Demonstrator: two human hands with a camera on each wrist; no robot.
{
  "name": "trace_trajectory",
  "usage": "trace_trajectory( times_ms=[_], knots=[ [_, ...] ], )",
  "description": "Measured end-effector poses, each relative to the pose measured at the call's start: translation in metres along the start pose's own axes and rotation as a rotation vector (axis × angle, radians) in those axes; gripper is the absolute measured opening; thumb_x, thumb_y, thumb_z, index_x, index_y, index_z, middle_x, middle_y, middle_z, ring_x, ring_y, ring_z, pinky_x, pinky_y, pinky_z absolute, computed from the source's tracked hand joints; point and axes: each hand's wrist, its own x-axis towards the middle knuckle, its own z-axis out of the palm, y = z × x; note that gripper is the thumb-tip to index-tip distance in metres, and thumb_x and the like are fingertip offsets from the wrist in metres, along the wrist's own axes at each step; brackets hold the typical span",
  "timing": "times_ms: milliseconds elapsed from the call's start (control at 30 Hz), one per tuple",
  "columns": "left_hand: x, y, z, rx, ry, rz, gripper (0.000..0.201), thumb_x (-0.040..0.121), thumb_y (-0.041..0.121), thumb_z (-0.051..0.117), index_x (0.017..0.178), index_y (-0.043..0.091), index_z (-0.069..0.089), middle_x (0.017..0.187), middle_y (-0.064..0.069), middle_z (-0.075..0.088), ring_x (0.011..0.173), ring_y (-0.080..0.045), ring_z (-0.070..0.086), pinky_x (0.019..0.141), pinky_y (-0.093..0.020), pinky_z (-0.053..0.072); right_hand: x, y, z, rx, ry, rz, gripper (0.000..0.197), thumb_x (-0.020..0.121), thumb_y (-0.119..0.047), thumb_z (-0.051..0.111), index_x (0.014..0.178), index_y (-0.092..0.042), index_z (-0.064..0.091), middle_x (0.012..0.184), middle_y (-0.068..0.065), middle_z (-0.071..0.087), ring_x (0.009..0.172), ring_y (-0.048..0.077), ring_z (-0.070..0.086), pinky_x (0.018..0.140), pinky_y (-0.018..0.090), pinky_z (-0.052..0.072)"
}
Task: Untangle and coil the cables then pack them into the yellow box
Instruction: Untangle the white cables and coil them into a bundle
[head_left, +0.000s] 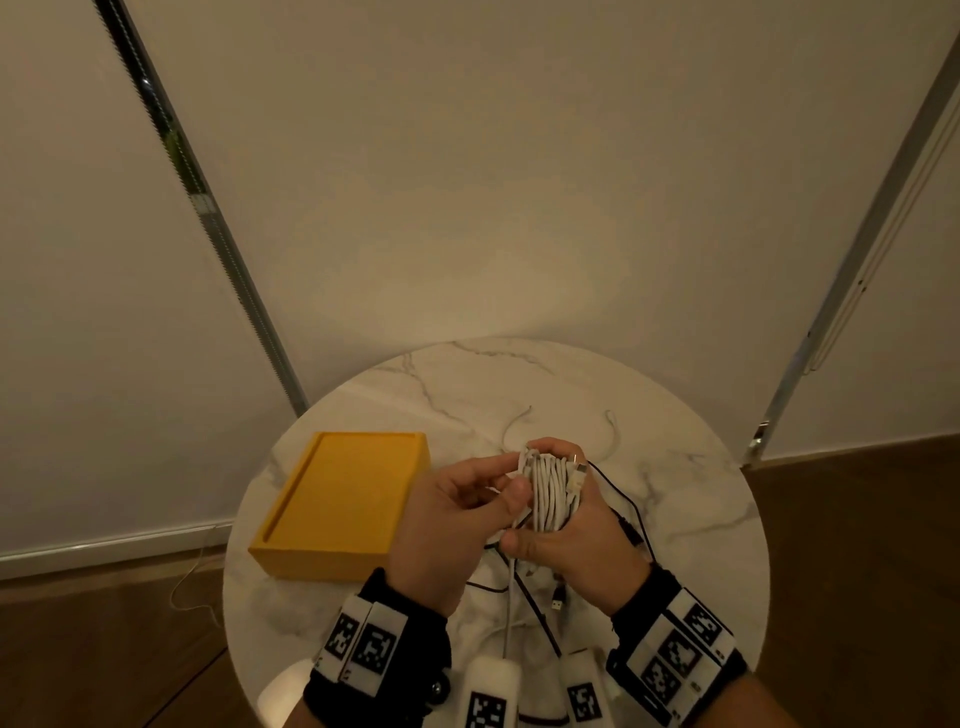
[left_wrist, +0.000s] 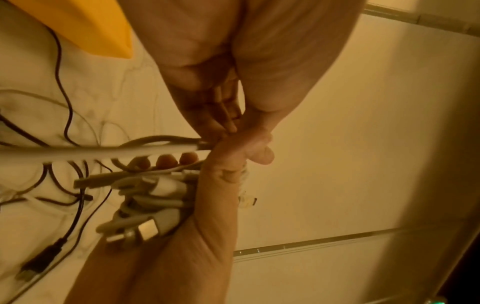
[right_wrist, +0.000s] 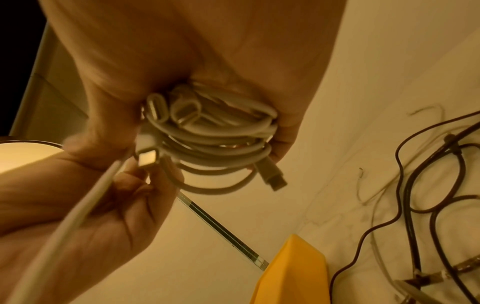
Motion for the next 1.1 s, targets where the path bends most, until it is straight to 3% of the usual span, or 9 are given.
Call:
trace_trajectory(
  times_ms=[100,133,267,400,533,800,967,1100],
  knots=[
    [0.001,-0.003,-0.003,0.118,0.033,0.034,0.021,0.077,0.018,0.072,0.097,0.015,0.080,0.092,-0.015,0.076,0.090,-0.035,0.071,0.079,-0.043,0.060,-0.001,0.000,0.000,-0.036,0.030,0.002,0.076,0.067,0.015,0.083,0.127,-0.002,0.039,0.097,0.000,0.067,0.095,0.021,0.068,0.081,0.033,0.057],
    [0.002,-0.002,-0.004,0.155,0.033,0.037,0.021,0.080,0.019,0.072,0.099,0.017,0.080,0.094,-0.014,0.077,0.094,-0.036,0.070,0.082,-0.044,0.059,0.000,0.000,0.000,-0.033,0.051,0.001,0.075,0.067,0.017,0.083,0.126,-0.002,0.040,0.095,0.003,0.065,0.091,0.021,0.068,0.078,0.033,0.057],
    [0.002,0.003,-0.001,0.131,-0.018,-0.001,0.022,0.094,0.001,0.058,0.102,0.010,0.076,0.094,-0.009,0.078,0.090,-0.022,0.074,0.074,-0.027,0.058,0.002,-0.001,0.002,0.000,0.094,-0.007,0.074,0.065,0.011,0.083,0.124,-0.001,0.041,0.092,0.003,0.064,0.086,0.020,0.065,0.072,0.035,0.058],
    [-0.002,0.007,0.001,0.086,-0.025,-0.050,0.023,0.095,-0.001,0.055,0.102,0.008,0.075,0.093,-0.014,0.077,0.086,-0.024,0.075,0.070,-0.030,0.060,0.001,-0.005,0.004,0.044,0.091,0.012,0.073,0.064,0.010,0.082,0.124,0.001,0.041,0.092,0.004,0.065,0.088,0.023,0.065,0.075,0.042,0.060],
    [-0.004,0.011,0.002,0.037,-0.059,-0.114,0.023,0.095,0.000,0.056,0.111,0.001,0.072,0.100,-0.017,0.076,0.095,-0.029,0.073,0.077,-0.036,0.061,0.001,-0.008,0.006,0.049,0.090,0.034,0.071,0.063,0.009,0.078,0.123,-0.002,0.043,0.085,-0.003,0.068,0.081,0.017,0.066,0.069,0.031,0.058],
    [-0.003,0.012,-0.002,-0.037,-0.011,-0.122,0.023,0.084,-0.004,0.067,0.106,-0.003,0.073,0.098,-0.021,0.075,0.093,-0.032,0.074,0.076,-0.033,0.061,0.000,-0.010,0.017,0.022,0.084,0.008,0.077,0.060,0.014,0.081,0.124,-0.001,0.041,0.084,0.000,0.065,0.078,0.016,0.065,0.067,0.029,0.057],
    [-0.004,0.010,0.001,-0.105,0.030,-0.165,0.027,0.071,0.007,0.074,0.098,0.004,0.077,0.093,-0.023,0.075,0.086,-0.033,0.074,0.072,-0.039,0.063,0.002,-0.009,0.019,0.038,0.069,0.021,0.075,0.063,0.028,0.074,0.123,-0.001,0.040,0.090,0.014,0.058,0.081,0.026,0.063,0.068,0.034,0.059],
    [-0.004,0.009,0.003,-0.082,-0.001,-0.129,0.026,0.077,0.009,0.072,0.101,0.003,0.076,0.097,-0.019,0.076,0.091,-0.031,0.074,0.076,-0.037,0.062,0.001,-0.008,0.021,0.084,0.090,0.048,0.070,0.064,0.017,0.068,0.125,-0.003,0.041,0.094,0.022,0.059,0.084,0.031,0.064,0.068,0.038,0.060]
  ],
)
